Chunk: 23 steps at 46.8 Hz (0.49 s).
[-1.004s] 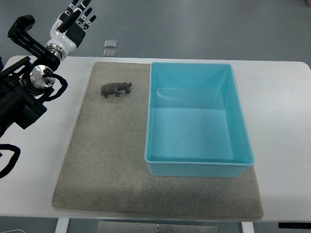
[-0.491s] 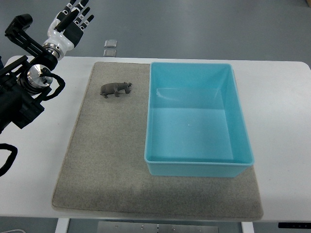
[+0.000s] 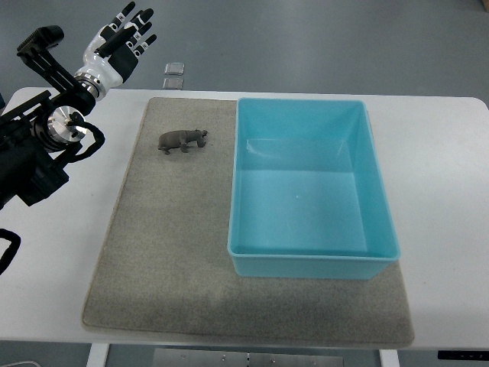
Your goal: Place brown hippo in blue box with left hand
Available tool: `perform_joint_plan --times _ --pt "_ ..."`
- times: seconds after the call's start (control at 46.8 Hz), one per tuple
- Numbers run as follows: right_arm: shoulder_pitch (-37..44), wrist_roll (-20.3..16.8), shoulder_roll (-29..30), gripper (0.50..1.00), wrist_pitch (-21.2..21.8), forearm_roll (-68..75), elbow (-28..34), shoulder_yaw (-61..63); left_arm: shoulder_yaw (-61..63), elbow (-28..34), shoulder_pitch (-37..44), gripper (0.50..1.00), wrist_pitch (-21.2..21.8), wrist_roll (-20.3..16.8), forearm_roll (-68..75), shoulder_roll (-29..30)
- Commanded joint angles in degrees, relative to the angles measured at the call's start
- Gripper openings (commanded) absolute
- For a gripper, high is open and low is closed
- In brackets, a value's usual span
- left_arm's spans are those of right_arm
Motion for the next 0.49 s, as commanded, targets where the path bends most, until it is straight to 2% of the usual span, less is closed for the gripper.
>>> perform_joint_plan --times 0.0,0.192,0.47 --pt "0.0 0.0 0.0 0.936 0.0 0.0 0.0 0.0 0.4 -1.4 0.1 0.994 0.1 0.1 1.3 0.4" --pt "0.0 0.0 0.0 0.936 0.0 0.0 0.0 0.0 0.5 -7.4 0.1 0.994 2.8 0.0 10.4 2.5" --pt "0.0 0.0 0.0 0.936 0.0 0.0 0.0 0.0 8.7 -19.2 -3.4 0.994 4.0 0.0 18.8 11.9"
